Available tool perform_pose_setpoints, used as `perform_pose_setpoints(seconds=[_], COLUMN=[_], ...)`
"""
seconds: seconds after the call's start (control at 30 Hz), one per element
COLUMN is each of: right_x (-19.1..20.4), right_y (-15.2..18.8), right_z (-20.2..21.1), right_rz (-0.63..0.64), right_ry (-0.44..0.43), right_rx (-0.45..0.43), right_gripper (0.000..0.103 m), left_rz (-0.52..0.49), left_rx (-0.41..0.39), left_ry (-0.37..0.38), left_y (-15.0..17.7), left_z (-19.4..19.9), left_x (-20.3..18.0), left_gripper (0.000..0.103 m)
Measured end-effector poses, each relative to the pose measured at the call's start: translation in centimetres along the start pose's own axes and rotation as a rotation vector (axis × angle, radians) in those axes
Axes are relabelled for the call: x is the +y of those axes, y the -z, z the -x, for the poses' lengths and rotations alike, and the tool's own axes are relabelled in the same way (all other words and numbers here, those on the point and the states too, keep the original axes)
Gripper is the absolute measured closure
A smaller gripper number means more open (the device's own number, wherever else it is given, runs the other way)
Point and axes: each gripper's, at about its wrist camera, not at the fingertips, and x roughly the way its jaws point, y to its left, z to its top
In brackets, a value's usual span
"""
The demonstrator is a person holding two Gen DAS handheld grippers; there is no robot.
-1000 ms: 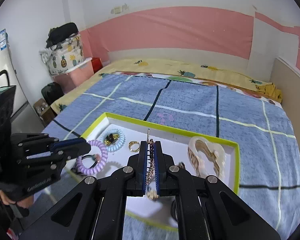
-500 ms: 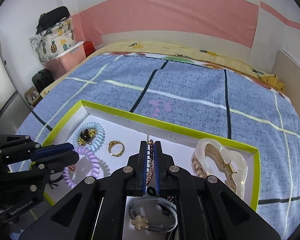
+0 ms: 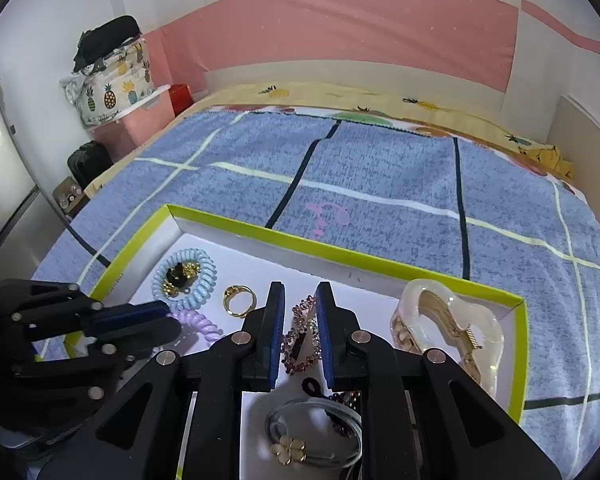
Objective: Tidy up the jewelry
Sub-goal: 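Carry both items into the box and open both tools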
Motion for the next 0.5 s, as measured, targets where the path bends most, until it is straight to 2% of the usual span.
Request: perform_pose_setpoints(seconds=[0.37,0.43,0.5], right_x=[-0.6,-0.6,-0.6], right_y=[0.8,1.1,1.4], right_z=[2.7,3.3,3.9], right_rz=[-0.023,-0.026,-0.027], right_ry=[-0.011,-0.009,-0.005], right_rx=[-0.038,-0.042,-0.048], right_gripper=[0.085,0.082,0.075], left_rz=[0.000,0.007,0.017], left_rx=[0.039,0.043,0.038], left_ry=[0.004,-0.002,-0.002], left_y=[0.2,0.2,0.4], left_z=[-0.7,-0.6,-0.2], left_x=[-0.3,-0.3,-0.2], left_gripper=[0.092,0.092,0.090])
